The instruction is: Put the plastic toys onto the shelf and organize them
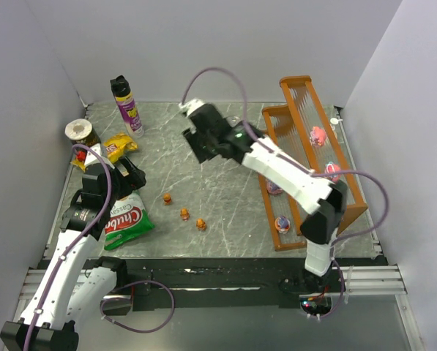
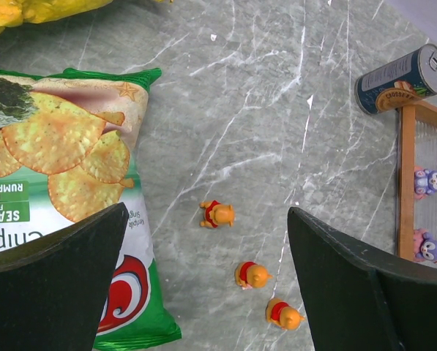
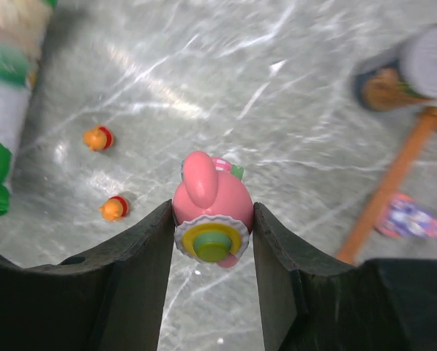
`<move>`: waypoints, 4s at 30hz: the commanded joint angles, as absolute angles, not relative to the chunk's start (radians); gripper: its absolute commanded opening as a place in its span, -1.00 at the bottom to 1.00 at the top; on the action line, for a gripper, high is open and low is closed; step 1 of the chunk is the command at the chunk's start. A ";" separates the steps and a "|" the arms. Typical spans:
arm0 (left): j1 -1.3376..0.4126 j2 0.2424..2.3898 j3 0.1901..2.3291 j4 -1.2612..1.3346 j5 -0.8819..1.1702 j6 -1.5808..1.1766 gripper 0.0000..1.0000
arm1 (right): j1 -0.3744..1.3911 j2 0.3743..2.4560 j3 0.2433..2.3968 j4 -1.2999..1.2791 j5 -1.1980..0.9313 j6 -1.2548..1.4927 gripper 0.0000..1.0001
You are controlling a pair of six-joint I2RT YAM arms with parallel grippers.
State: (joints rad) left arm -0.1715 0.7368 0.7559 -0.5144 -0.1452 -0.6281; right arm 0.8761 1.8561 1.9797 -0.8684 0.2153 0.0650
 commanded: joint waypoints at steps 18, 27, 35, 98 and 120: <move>-0.166 0.733 0.772 -0.489 -0.124 -0.617 0.93 | 0.440 1.505 2.089 -1.097 0.246 0.098 -1.00; -0.164 0.742 0.772 -0.489 -0.124 -0.617 0.93 | 0.259 1.587 2.196 -1.121 0.173 0.066 -1.00; -0.163 0.753 0.775 -0.491 -0.124 -0.614 0.93 | 0.143 1.673 2.284 -1.131 0.049 0.018 -0.95; -0.146 0.755 0.772 -0.488 -0.107 -0.612 0.93 | 0.071 1.833 2.335 -1.187 0.008 -0.077 0.07; -0.133 0.759 0.772 -0.480 -0.087 -0.609 0.93 | 0.072 1.717 2.185 -1.046 -0.018 -0.049 0.69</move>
